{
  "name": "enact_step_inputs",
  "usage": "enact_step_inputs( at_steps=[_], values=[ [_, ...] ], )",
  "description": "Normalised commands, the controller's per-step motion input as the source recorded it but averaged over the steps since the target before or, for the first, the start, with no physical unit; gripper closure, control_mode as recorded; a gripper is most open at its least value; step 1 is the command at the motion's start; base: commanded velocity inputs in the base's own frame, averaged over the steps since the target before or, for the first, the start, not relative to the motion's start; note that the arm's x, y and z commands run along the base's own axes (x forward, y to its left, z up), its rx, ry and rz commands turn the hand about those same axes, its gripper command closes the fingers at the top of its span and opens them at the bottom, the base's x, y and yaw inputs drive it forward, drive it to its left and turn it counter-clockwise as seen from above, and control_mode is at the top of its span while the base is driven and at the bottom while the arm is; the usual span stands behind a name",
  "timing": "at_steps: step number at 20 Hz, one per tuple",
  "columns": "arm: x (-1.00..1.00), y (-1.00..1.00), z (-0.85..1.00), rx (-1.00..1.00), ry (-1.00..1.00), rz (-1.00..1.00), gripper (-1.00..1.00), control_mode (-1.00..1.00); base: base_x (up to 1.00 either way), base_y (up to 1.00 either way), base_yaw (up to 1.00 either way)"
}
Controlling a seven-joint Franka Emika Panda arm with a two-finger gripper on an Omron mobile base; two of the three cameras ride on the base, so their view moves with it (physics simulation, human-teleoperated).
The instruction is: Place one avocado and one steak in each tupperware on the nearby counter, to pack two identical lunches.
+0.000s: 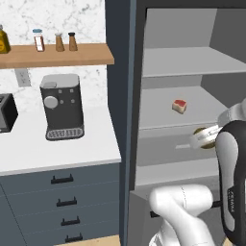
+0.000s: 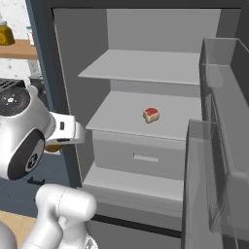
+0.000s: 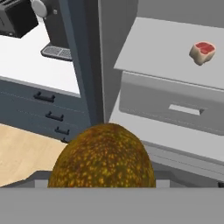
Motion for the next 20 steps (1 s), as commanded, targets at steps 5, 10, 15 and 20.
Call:
enact_step_inputs(
  at_steps=[5, 10, 15, 20],
  values=[
    [-0.19, 0.4, 0.64, 0.07, 0.01, -0.09, 1.0, -1.0, 0.0, 0.0, 0.0],
    [-0.06, 0.07, 0.08, 0.01, 0.0, -0.03, 1.0, 1.0, -0.13, 0.47, -0.14],
    [0.0, 0.0, 0.0, 0.0, 0.0, 0.0, 1.0, 1.0, 0.0, 1.0, -0.17],
    [0.0, 0.0, 0.0, 0.0, 0.0, 0.0, 1.0, 1.0, 0.01, 1.0, -0.11]
  ],
)
